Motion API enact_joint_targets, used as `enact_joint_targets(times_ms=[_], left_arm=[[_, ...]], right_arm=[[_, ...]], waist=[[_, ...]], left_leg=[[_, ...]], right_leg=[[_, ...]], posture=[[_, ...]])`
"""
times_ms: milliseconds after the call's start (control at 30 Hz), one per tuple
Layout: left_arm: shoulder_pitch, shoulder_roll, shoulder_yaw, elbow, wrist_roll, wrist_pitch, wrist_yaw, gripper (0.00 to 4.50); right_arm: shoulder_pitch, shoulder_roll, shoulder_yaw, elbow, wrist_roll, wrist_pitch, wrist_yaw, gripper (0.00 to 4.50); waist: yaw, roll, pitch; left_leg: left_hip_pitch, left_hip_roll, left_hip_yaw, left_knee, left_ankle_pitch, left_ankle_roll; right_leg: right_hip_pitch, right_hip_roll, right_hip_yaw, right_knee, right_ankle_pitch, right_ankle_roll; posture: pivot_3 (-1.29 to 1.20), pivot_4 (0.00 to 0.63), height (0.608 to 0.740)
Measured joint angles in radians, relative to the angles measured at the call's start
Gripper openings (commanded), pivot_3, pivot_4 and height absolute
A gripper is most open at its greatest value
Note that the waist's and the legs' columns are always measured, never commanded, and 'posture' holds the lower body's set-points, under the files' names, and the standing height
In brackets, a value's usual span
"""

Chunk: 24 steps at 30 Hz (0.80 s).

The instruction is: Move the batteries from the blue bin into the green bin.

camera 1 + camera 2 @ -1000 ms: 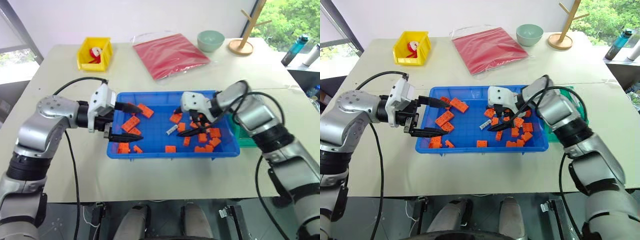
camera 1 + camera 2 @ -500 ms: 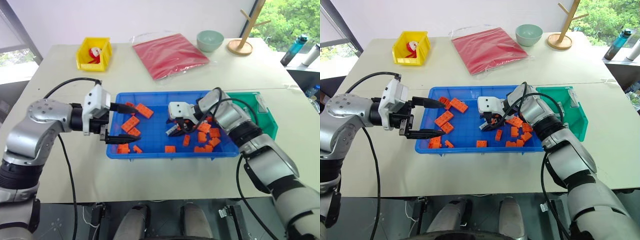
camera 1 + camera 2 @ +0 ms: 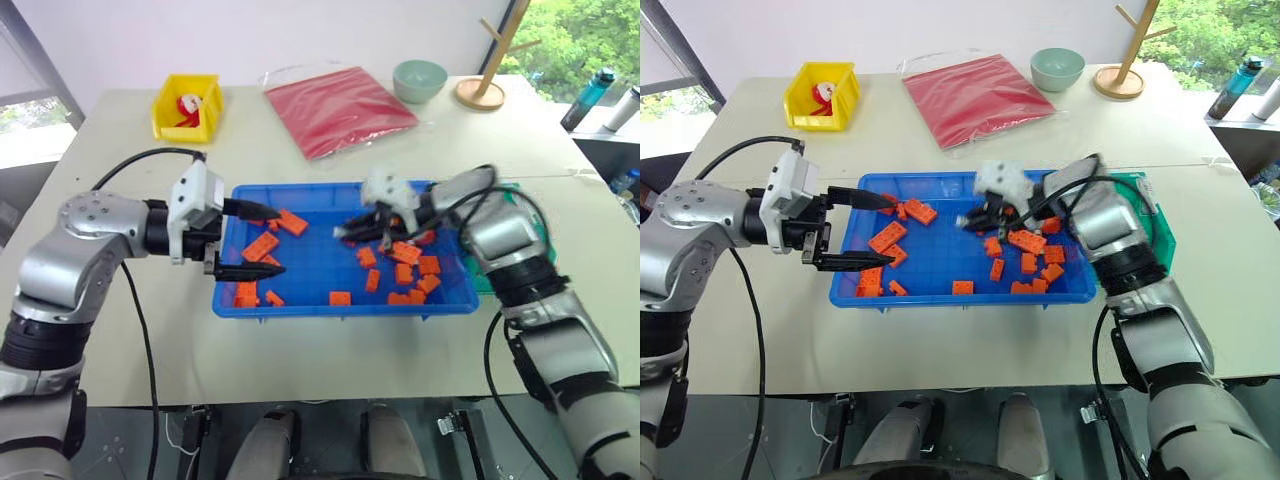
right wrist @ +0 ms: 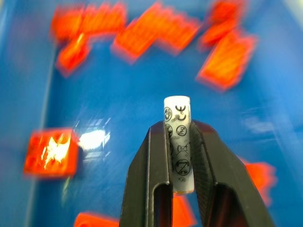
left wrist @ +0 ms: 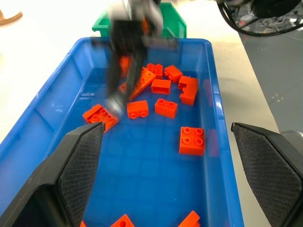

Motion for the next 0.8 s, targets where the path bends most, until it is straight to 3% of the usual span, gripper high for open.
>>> enact_joint_targets(times_ms=[133,300,333,367,533,567,800], left_arm=[[-0.001,0.001,-0.003,0.032,0.005,-0.012,-0.015,4.50],[-0.028,-0.005,-0.011,0.057,0.007,-0.022,-0.037,4.50],[-0.043,-0.010,-0.016,0.066,0.010,-0.027,-0.041,4.50],[-0.047,-0.010,-0.017,0.073,0.014,-0.034,-0.045,4.50],[-0.074,-0.027,-0.041,0.101,0.028,-0.043,-0.061,4.50],[-0.076,-0.030,-0.042,0.106,0.029,-0.044,-0.062,4.50],[-0.076,-0.036,-0.044,0.114,0.038,-0.049,-0.064,4.50]], right_arm=[[0.086,-0.168,-0.198,-0.079,0.033,0.164,-0.103,0.05],[0.258,-0.283,-0.334,-0.104,0.051,0.267,-0.185,0.05],[0.304,-0.304,-0.355,-0.120,0.054,0.276,-0.200,1.07],[0.337,-0.311,-0.369,-0.125,0.055,0.284,-0.211,1.40],[0.385,-0.319,-0.369,-0.142,0.065,0.282,-0.262,4.02],[0.381,-0.323,-0.363,-0.147,0.067,0.273,-0.266,4.37],[0.209,-0.325,-0.275,-0.172,0.130,0.284,-0.250,4.37]], waist=[[0.019,0.000,0.000],[0.015,0.000,0.000],[0.014,0.000,0.000],[0.013,0.000,0.000],[0.009,0.000,0.000],[0.010,0.000,0.000],[0.012,0.000,0.000]], left_leg=[[-0.001,-0.002,-0.001,0.004,0.000,0.000],[-0.001,-0.001,0.001,0.006,0.000,0.000],[-0.001,-0.001,0.001,0.006,0.000,0.001],[-0.001,-0.001,0.002,0.006,0.000,0.001],[-0.001,0.001,0.004,0.007,-0.001,0.001],[-0.001,0.001,0.005,0.007,-0.001,0.001],[-0.001,0.000,0.004,0.008,-0.001,0.002]], right_leg=[[0.001,-0.001,0.000,0.000,0.000,0.000],[0.001,-0.001,0.001,0.000,0.000,0.000],[0.001,-0.001,0.001,0.000,0.000,0.000],[0.002,-0.001,0.001,0.001,0.000,0.000],[0.001,-0.001,0.001,0.001,0.000,0.000],[0.001,-0.001,0.001,0.001,0.000,0.000],[0.001,-0.001,0.001,0.000,0.000,0.000]], posture=[[0.00,0.150,0.717],[0.00,0.150,0.717],[0.00,0.150,0.717],[0.00,0.150,0.717],[0.00,0.150,0.717],[0.00,0.150,0.717],[0.00,0.150,0.717]])
